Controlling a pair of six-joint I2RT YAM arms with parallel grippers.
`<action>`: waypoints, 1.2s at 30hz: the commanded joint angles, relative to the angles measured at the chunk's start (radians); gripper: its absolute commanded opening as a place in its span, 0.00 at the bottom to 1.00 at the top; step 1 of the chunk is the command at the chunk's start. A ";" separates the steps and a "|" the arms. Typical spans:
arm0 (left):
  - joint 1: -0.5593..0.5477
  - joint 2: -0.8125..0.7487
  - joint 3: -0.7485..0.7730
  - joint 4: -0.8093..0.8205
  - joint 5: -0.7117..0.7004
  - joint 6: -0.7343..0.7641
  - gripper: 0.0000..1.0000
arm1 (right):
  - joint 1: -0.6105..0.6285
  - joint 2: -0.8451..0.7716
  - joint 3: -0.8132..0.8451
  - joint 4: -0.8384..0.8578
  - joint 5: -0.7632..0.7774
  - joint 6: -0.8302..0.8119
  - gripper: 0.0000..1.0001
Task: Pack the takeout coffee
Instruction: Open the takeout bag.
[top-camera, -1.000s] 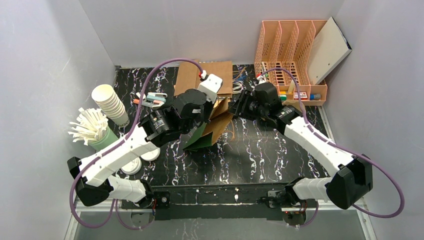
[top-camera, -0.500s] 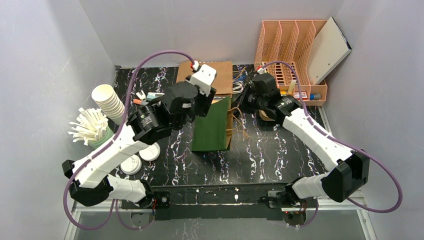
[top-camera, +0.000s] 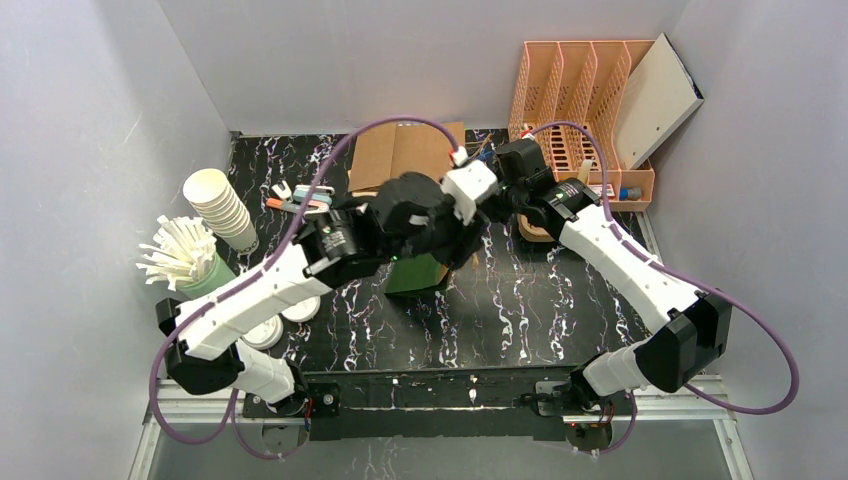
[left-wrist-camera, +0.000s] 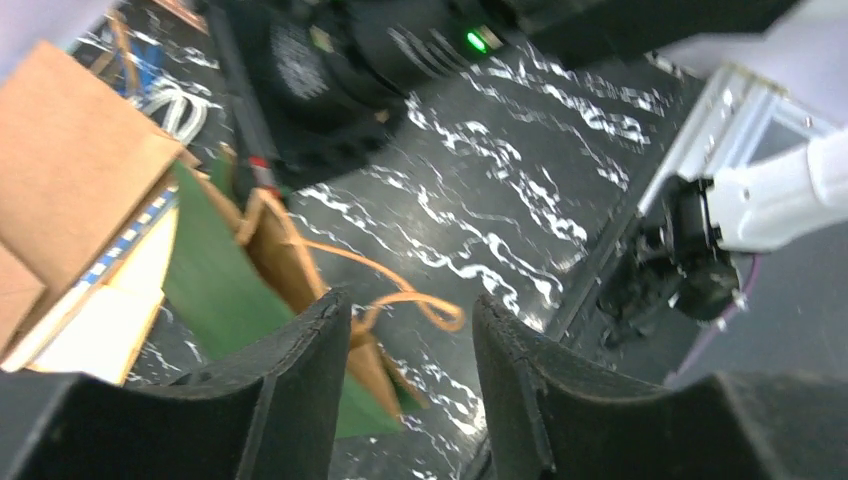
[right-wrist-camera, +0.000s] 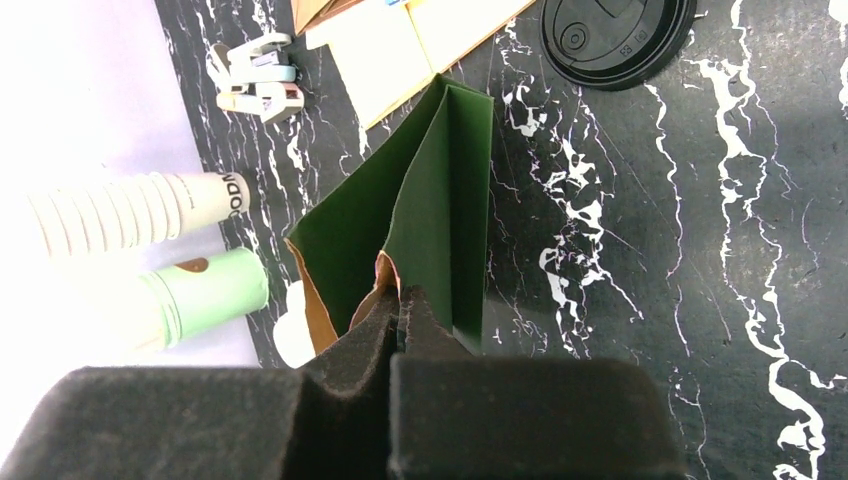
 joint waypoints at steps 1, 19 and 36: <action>-0.090 -0.018 -0.049 0.017 -0.012 -0.037 0.44 | 0.004 -0.012 0.026 0.026 0.044 0.060 0.01; -0.318 -0.039 -0.221 0.082 -0.516 0.025 0.78 | 0.002 -0.025 0.009 0.076 0.019 0.088 0.01; -0.278 0.021 -0.152 -0.097 -0.380 0.399 0.80 | 0.003 -0.034 -0.003 0.096 -0.006 0.087 0.01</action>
